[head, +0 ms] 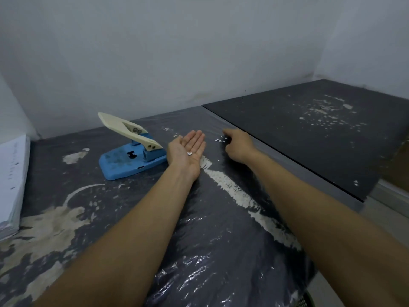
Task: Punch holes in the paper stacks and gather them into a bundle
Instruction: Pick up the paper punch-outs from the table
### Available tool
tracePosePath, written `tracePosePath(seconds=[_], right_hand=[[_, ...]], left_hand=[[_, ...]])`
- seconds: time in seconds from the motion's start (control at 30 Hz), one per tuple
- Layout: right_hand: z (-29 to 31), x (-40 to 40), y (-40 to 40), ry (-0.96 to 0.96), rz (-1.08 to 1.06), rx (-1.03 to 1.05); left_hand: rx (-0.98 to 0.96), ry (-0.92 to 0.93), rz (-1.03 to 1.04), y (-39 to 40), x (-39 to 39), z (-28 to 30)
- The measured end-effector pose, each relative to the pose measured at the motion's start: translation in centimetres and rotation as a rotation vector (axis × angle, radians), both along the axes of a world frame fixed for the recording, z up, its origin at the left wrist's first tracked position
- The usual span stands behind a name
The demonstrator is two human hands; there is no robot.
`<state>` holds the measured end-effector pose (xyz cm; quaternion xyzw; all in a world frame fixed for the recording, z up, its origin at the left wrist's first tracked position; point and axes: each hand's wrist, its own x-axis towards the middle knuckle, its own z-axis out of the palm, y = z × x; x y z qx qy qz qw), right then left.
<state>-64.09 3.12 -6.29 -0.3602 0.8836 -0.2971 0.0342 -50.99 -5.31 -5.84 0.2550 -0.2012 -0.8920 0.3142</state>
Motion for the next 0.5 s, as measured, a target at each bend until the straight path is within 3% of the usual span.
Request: tracePosePath(seconds=[0.2,0.37,0.5], right_hand=[[-0.7,0.1,0.4,0.032,0.178,0.017],[-0.4,-0.8,2.0,-0.011,0.127,-0.122],[0.0,-0.6,1.4,0.053,0.178,0.021]], left_hand=[[-0.008,0.028,0.039,0.3,-0.2,-0.6],[0.001,0.07,0.047,0.4,-0.1,-1.0],[-0.005,0.092,0.045,0.5,0.2,-1.1]])
